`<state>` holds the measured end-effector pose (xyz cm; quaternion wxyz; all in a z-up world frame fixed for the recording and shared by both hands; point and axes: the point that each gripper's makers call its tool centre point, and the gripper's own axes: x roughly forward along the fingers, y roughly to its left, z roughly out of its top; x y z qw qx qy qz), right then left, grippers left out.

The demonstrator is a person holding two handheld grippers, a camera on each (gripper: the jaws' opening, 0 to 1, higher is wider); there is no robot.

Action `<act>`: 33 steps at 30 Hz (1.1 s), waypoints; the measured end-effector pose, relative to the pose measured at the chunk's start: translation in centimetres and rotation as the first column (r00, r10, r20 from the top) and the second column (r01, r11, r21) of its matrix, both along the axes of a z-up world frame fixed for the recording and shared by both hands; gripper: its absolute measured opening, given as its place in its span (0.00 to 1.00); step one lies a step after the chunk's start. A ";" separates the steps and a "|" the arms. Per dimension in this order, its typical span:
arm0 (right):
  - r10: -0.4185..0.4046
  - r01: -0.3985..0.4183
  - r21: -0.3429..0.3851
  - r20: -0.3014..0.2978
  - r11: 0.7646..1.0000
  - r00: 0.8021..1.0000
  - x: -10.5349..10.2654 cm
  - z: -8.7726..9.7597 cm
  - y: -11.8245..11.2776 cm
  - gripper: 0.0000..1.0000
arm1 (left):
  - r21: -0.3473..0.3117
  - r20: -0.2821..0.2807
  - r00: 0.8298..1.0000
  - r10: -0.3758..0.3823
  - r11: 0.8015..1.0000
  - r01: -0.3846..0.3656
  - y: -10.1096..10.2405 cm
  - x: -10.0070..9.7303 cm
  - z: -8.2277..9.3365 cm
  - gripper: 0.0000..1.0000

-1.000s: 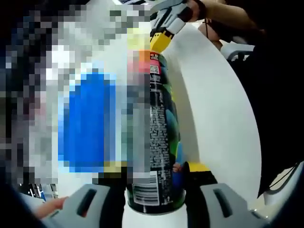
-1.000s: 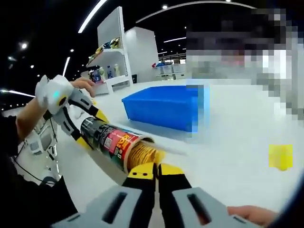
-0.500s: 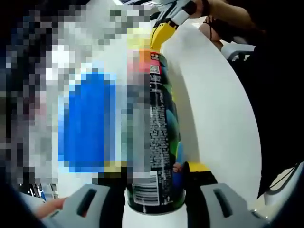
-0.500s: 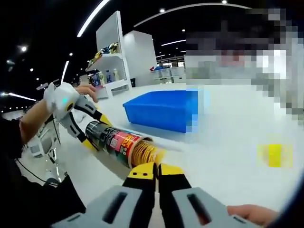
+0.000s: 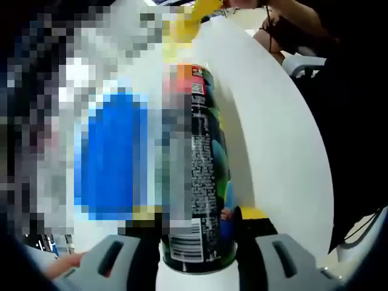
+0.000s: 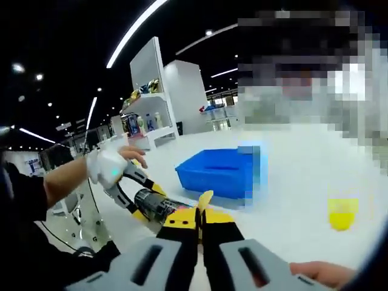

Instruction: Open the lid of the chip container on the table, take out the chips, place them into the box in front of the container, and close the lid

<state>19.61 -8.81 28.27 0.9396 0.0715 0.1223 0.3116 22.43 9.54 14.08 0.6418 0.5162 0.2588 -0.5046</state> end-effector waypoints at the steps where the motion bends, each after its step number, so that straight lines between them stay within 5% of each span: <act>1: 0.009 -0.009 0.011 0.013 1.000 1.000 -0.1 1.1 0.1 0.01 | 0.000 0.000 1.000 0.000 1.000 0.000 0.0 0.0 0.0 0.49; 8: 0.050 -0.053 0.008 0.218 0.999 0.975 -1.0 11.6 1.2 0.01 | 0.002 -0.001 1.000 0.001 1.000 -0.001 0.0 0.0 0.0 0.49; 18: 0.081 -0.072 -0.039 0.344 0.997 0.935 -0.3 20.0 3.4 0.01 | 0.019 -0.007 1.000 0.008 1.000 -0.007 -0.1 0.0 -0.1 0.49; 24: 0.088 -0.063 -0.081 0.358 0.995 0.929 2.2 22.3 4.8 0.01 | 0.018 -0.011 1.000 0.007 1.000 -0.007 0.0 0.0 -0.1 0.49; 33: 0.078 -0.029 -0.159 0.312 0.987 0.947 7.6 21.3 6.9 0.01 | 0.020 -0.021 1.000 0.009 1.000 -0.009 0.0 0.0 -0.1 0.49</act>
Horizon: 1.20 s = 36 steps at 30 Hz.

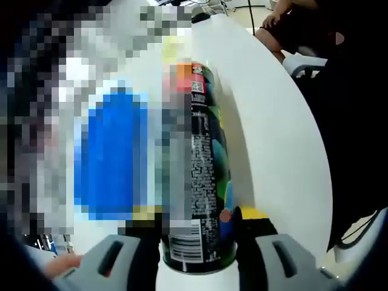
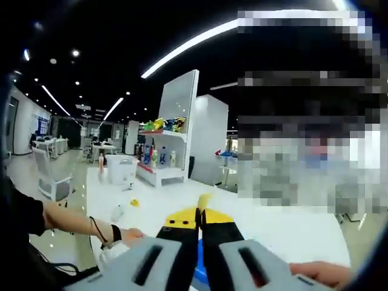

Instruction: Open the lid of the chip container on the table, take out the chips, place them into the box in front of the container, and close the lid

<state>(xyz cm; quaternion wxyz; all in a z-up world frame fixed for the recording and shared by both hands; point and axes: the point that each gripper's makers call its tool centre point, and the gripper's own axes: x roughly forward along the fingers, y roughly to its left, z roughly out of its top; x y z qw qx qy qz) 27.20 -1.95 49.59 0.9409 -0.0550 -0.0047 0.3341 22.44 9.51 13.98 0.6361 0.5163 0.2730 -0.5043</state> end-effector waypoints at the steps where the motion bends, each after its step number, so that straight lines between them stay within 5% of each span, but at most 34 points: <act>1: -0.009 0.009 -0.010 -0.008 1.000 1.000 0.8 -0.3 0.1 0.01 | 0.000 -0.001 1.000 0.000 1.000 0.000 0.0 0.0 0.0 0.49; 7: -0.076 0.068 -0.077 -0.094 0.995 0.993 6.7 -4.6 1.2 0.01 | -0.001 -0.003 1.000 0.000 1.000 0.000 0.0 0.0 0.0 0.49; 13: -0.183 0.144 -0.274 -0.123 0.951 0.975 11.9 -12.5 2.5 0.01 | 0.001 -0.004 1.000 -0.002 1.000 0.002 0.0 0.0 0.0 0.49; 17: -0.255 0.180 -0.422 -0.127 0.889 0.959 14.6 -18.7 2.8 0.01 | 0.000 -0.005 1.000 -0.002 1.000 0.002 0.0 0.0 0.0 0.49; 22: -0.322 0.184 -0.673 -0.085 0.716 0.943 16.1 -27.7 2.1 0.01 | 0.001 -0.007 1.000 -0.001 1.000 0.001 0.0 0.0 0.0 0.49; 24: -0.331 0.171 -0.713 -0.090 0.680 0.939 16.3 -29.8 2.0 0.01 | 0.001 -0.008 1.000 0.001 1.000 -0.001 0.0 -0.1 0.0 0.49; 29: -0.332 0.150 -0.752 -0.097 0.642 0.938 17.6 -31.9 2.3 0.01 | -0.009 -0.003 1.000 -0.005 1.000 0.005 0.0 -0.2 0.0 0.49; 36: -0.339 0.139 -0.742 -0.125 0.656 0.932 18.7 -31.8 1.8 0.02 | -0.013 -0.005 1.000 -0.006 1.000 0.006 0.0 0.0 0.0 0.49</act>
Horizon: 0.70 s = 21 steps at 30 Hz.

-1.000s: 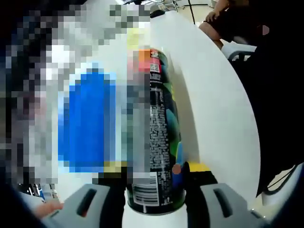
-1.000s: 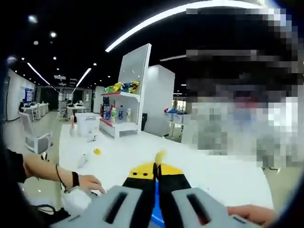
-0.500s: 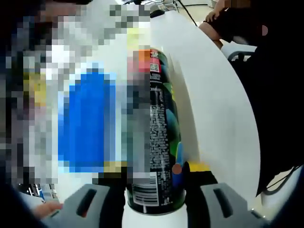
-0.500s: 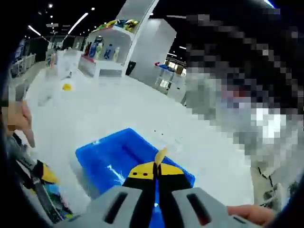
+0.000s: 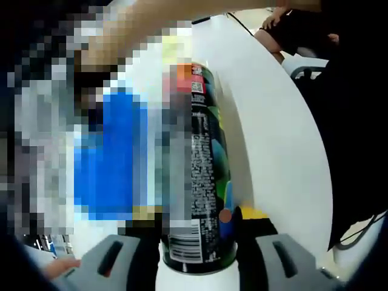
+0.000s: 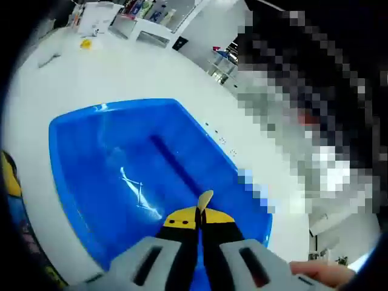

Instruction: Open the lid of the chip container on the table, take out the chips, place them into the box in front of the container, and close the lid

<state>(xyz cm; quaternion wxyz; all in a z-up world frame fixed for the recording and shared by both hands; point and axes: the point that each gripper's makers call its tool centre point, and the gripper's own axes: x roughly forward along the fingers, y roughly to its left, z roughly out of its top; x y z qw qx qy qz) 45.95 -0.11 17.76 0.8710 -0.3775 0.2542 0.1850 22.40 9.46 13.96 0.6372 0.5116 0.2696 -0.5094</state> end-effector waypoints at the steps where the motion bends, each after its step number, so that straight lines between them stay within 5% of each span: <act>1: 0.000 0.000 0.002 -0.005 1.000 1.000 0.0 0.0 0.0 0.02 | 0.000 -0.001 1.000 0.000 1.000 0.000 0.0 0.0 0.0 0.49; 7: 0.012 -0.012 0.061 -0.008 0.998 1.000 0.0 0.3 -0.1 0.16 | -0.001 -0.001 1.000 0.001 1.000 -0.001 -0.1 0.1 0.0 0.49; 11: 0.017 -0.015 0.090 -0.025 0.996 1.000 -0.4 0.3 0.0 0.16 | -0.005 0.001 1.000 0.001 1.000 -0.001 -0.1 0.1 0.0 0.49; 16: 0.014 0.006 0.251 -0.081 0.968 0.997 -1.3 0.6 1.1 0.19 | -0.004 0.000 1.000 0.003 1.000 -0.003 -0.1 0.1 0.0 0.49; 21: 0.013 0.009 0.294 -0.074 0.956 0.997 -2.5 1.5 1.1 0.19 | -0.003 -0.002 1.000 0.003 1.000 -0.003 -0.1 0.2 0.0 0.49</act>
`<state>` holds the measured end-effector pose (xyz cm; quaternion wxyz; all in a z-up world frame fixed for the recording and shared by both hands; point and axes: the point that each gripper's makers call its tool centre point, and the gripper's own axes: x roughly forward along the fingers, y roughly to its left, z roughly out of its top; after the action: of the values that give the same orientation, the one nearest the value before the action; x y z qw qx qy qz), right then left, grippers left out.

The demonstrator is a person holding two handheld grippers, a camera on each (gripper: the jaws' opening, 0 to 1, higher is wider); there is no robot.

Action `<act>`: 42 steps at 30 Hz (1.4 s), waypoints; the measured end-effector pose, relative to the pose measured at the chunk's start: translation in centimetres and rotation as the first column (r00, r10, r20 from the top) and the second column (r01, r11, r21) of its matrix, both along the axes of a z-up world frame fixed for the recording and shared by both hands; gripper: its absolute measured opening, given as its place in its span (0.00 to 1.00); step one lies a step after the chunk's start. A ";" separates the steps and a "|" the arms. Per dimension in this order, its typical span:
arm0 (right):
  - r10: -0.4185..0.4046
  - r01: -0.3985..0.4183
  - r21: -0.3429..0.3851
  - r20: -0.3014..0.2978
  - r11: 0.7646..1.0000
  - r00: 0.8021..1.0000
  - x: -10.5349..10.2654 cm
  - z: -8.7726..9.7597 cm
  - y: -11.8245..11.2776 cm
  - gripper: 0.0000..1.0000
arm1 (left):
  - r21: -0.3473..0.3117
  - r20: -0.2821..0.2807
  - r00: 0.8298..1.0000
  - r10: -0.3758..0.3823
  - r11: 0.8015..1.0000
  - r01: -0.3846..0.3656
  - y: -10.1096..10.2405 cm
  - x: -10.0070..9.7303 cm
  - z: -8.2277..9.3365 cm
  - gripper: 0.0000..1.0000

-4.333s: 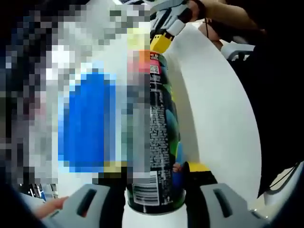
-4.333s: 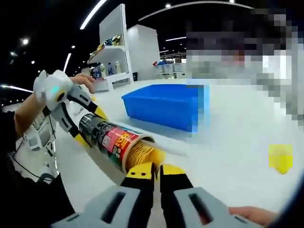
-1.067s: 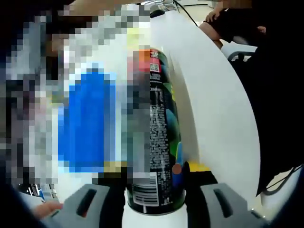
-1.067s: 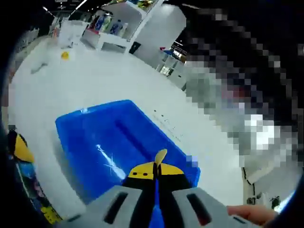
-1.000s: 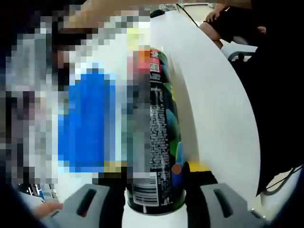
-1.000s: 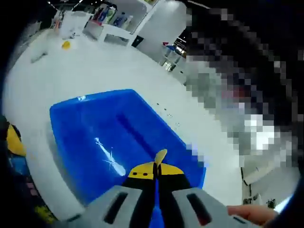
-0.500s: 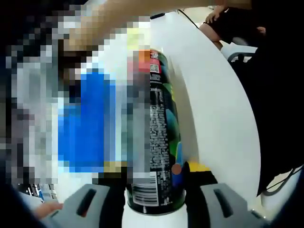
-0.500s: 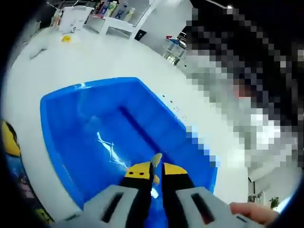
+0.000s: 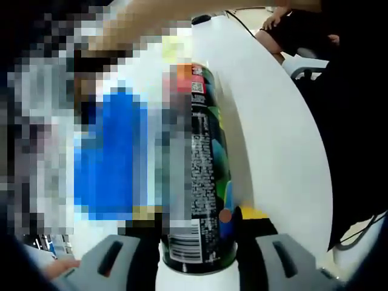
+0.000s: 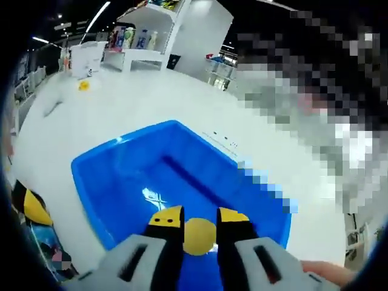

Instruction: Open the lid of the chip container on the table, take out the chips, place them into the box in front of the container, and close the lid

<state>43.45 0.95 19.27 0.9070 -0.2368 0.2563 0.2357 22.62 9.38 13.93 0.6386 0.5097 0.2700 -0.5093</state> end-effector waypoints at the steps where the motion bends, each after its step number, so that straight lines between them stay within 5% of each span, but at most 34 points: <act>1: -0.001 0.001 0.013 0.001 1.000 1.000 -0.3 0.3 0.0 0.19 | 0.000 -0.001 1.000 0.000 1.000 0.000 0.0 0.0 0.0 0.49; 10: -0.022 0.019 0.158 0.017 0.987 1.000 -1.4 4.1 -0.6 0.20 | 0.001 -0.002 1.000 0.002 1.000 -0.002 0.0 -0.1 0.0 0.49; 19: -0.018 -0.015 0.332 0.098 0.943 0.995 -1.5 12.1 -2.4 0.20 | -0.007 -0.002 1.000 0.004 1.000 -0.004 0.0 -0.1 0.0 0.49; 23: -0.008 -0.048 0.418 0.131 0.907 0.991 -3.4 15.8 -3.9 0.20 | -0.011 0.000 1.000 0.004 1.000 -0.004 0.0 -0.2 0.0 0.49; 29: -0.007 -0.092 0.398 0.239 0.913 0.971 -6.7 19.0 -7.1 0.20 | -0.003 -0.003 1.000 0.005 1.000 -0.005 0.0 -0.2 0.0 0.49; 42: 0.036 -0.124 0.336 0.258 0.933 0.965 -14.1 16.8 -12.8 0.25 | 0.001 -0.012 1.000 0.011 1.000 -0.011 0.1 -0.2 0.0 0.49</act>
<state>29.39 -11.80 36.09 0.9490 -0.1097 0.0851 0.2831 22.37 9.43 13.90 0.6395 0.5054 0.2771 -0.5087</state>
